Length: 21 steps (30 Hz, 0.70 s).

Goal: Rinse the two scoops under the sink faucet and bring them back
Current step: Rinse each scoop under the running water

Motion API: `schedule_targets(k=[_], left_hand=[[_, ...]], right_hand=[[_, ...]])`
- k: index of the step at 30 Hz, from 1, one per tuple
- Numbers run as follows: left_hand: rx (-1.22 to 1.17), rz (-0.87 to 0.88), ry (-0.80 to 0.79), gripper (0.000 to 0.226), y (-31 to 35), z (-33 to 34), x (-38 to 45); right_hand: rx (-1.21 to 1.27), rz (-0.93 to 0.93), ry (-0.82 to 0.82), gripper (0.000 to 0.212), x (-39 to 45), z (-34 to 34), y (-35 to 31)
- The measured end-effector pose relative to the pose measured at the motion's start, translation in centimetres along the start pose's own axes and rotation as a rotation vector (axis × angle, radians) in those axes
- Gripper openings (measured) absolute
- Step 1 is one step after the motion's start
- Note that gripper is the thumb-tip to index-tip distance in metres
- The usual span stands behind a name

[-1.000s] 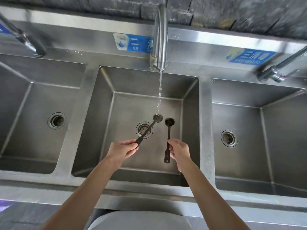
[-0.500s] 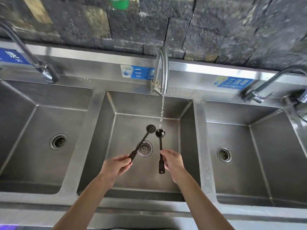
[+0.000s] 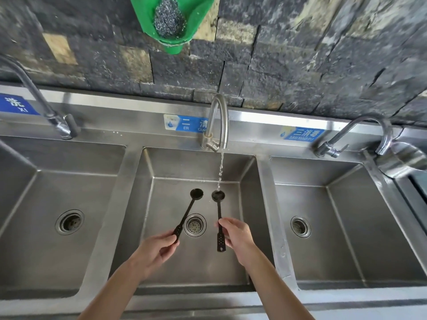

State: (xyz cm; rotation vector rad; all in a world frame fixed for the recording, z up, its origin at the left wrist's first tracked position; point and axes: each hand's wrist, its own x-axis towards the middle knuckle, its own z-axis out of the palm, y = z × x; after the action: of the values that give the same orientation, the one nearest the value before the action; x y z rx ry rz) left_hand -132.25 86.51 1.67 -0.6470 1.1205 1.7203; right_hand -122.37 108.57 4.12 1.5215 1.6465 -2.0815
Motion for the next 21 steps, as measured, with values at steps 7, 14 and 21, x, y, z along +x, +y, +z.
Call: schedule_targets(k=[7, 14, 21], left_hand=[[-0.235, -0.159, -0.136, 0.034, -0.3, 0.7, -0.7], [-0.263, -0.192, -0.098, 0.038, -1.4, 1.2, -1.2], [-0.264, -0.111, 0.022, 0.048, -1.8, 0.5, -1.2]], right_hand=[[0.011, -0.032, -0.01, 0.021, -0.6, -0.3, -0.2], [0.096, -0.027, 0.032, 0.013, -0.5, -0.2, 0.0], [0.098, -0.025, 0.078, 0.019, -0.1, 0.5, -0.9]])
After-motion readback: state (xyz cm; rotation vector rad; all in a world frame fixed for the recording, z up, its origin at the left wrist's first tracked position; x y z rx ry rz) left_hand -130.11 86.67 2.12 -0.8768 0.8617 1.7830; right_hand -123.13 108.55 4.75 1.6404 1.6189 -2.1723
